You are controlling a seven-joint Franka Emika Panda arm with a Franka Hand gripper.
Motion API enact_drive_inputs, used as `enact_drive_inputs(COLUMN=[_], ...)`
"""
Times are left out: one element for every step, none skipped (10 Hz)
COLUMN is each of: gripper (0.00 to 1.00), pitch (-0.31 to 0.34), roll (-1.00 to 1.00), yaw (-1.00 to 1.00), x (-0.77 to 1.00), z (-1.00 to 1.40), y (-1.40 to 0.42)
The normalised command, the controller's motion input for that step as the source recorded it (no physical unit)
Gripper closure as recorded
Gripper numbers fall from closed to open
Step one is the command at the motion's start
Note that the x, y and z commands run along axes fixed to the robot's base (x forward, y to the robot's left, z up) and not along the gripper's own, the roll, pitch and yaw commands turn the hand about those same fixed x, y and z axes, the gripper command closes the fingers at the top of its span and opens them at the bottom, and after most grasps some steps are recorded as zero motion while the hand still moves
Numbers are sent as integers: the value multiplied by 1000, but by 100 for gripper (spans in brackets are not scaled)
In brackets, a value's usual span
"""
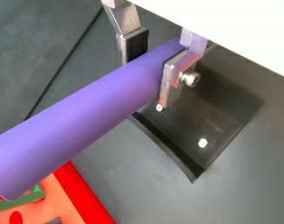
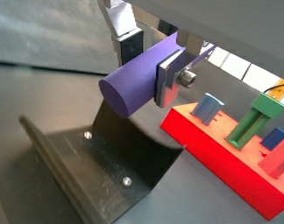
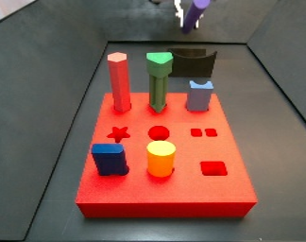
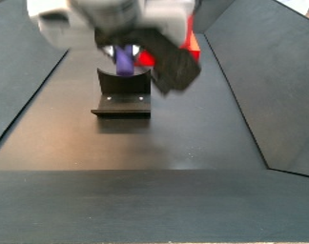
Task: Pick up the round object. Move up. Place the round object on the fixture. Regrasp the round object. Move to above the board. Insert the round object.
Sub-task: Place the round object on the fixture, then regrasp the round object.
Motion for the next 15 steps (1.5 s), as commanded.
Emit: enact_drive_inputs(gripper=[100,100,100,100,100,100,100,100,100,0,0,0,0,0,0], pitch=[64,47,38,34,27,17,9,4,2,0,21,27,41,53,72], roll=[-839,-624,-463,-275,-226,-184,-176,-134,-130,0,-28,-19,5,30,50], yaw=[-167,-152,-142,-126,-119,-109,-102,-92,-86,0,29,38,35,30,17], x=[155,166,175,188,191,180,156,119,99,0,0,-10,-26,-30,-38], z=[-1000,-1000,-1000,-1000,-1000,-929,-752,-589,-587,0,1000,1000,1000,1000,1000], y=[97,104,112,113,112,114,98,95,77,0,0,4,2,-3,-2])
